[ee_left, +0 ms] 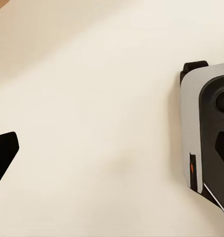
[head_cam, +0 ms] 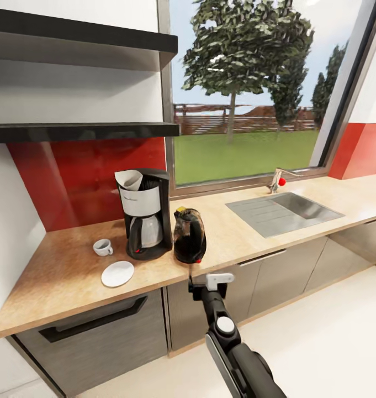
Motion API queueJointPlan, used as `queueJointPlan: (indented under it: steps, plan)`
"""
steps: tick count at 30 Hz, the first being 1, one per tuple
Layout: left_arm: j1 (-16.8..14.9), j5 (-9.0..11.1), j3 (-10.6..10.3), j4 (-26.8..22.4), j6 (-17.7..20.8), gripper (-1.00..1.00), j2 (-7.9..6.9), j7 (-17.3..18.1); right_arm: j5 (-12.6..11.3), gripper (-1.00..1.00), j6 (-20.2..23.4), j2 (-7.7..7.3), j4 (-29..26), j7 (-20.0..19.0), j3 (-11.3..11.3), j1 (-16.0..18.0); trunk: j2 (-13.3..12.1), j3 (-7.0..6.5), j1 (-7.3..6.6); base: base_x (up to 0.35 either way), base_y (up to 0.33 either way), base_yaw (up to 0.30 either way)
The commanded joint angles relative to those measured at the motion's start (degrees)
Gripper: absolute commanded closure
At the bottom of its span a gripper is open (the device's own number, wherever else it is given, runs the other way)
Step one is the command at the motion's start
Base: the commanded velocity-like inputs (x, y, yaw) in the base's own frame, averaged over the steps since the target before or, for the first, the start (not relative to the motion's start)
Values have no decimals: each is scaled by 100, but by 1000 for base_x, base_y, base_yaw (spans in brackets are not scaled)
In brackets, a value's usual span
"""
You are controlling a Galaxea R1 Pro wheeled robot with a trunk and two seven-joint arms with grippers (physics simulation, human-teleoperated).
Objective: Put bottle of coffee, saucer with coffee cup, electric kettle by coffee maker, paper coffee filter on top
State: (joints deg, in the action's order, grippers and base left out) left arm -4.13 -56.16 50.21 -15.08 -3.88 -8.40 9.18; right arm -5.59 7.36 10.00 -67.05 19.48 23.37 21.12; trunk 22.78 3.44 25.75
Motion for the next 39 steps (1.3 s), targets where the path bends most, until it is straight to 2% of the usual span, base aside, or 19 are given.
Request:
queueJointPlan:
  steps: [1, 5, 7, 8, 9, 10, 12, 13, 14, 17, 18, 20, 28, 39]
  plan:
    - [-7, -57, 46, -4, -25, -100, 4, 34, -75, -100, 15, 0, 183, 38, 10, 6, 13, 13, 3, -13, 0, 0]
    - [-12, -62, 33, -4, -25, -100, 47, 39, -141, -100, -209, 0, 1120, 38, 10, 6, 13, 13, 3, -4, 0, 0]
    - [-16, -62, 26, -4, -25, -100, 58, 39, -326, -100, -456, 0, 1812, 38, 10, 6, 13, 13, 3, -1, 0, 0]
    - [-16, -64, 24, -4, -25, -100, 61, 39, -402, -100, -491, 0, 1964, 38, 10, 4, 13, 13, 3, 0, 0, 0]
    - [-17, -67, 20, -4, -26, -100, 71, 39, -693, -100, -563, 0, 2412, 38, 7, 2, 13, 13, 3, 0, 0, 0]
    - [-17, -68, 19, -4, -28, -100, 74, 39, -808, -100, -578, 0, 2565, 36, 5, 3, 13, 13, 3, 0, 0, 0]
    - [-18, -70, 17, 0, -29, -100, 80, 40, -1315, -100, -629, 0, 3227, 26, 6, 5, 13, 13, 3, 0, 0, 0]
    - [-18, -70, 16, -1, -30, -100, 80, 40, -1434, -100, -649, 0, 3389, 23, 6, 5, 13, 13, 3, 0, 0, 0]
    - [-18, -73, 14, 0, -26, -100, 83, 42, -1947, -100, -782, 0, 4427, 14, 7, 5, 13, 13, 3, 0, 0, 0]
    - [-18, -89, 8, 5, -25, -100, 84, 45, -2056, -100, -802, 0, 5174, 11, 9, 6, 13, 13, 3, 0, 0, 0]
    - [-18, -97, 7, 7, -32, -100, 94, 48, -2066, -100, -795, -9, 5720, -2, 14, 6, 13, 13, 3, 0, 0, 0]
    - [-28, -104, 7, 5, -33, -100, 106, 48, -2080, -100, -790, -27, 6145, -11, 17, 6, 13, 17, 3, 0, 0, 60]
    - [-31, -73, 13, 37, -104, -100, 104, 40, -2075, -100, -789, -35, 6345, -15, 25, 6, 13, 64, 3, 0, 0, 175]
    - [-35, -54, 24, 75, -139, -100, 187, 40, -2060, -100, -780, -47, 6388, -16, 32, 6, 13, 127, 3, 0, 0, 226]
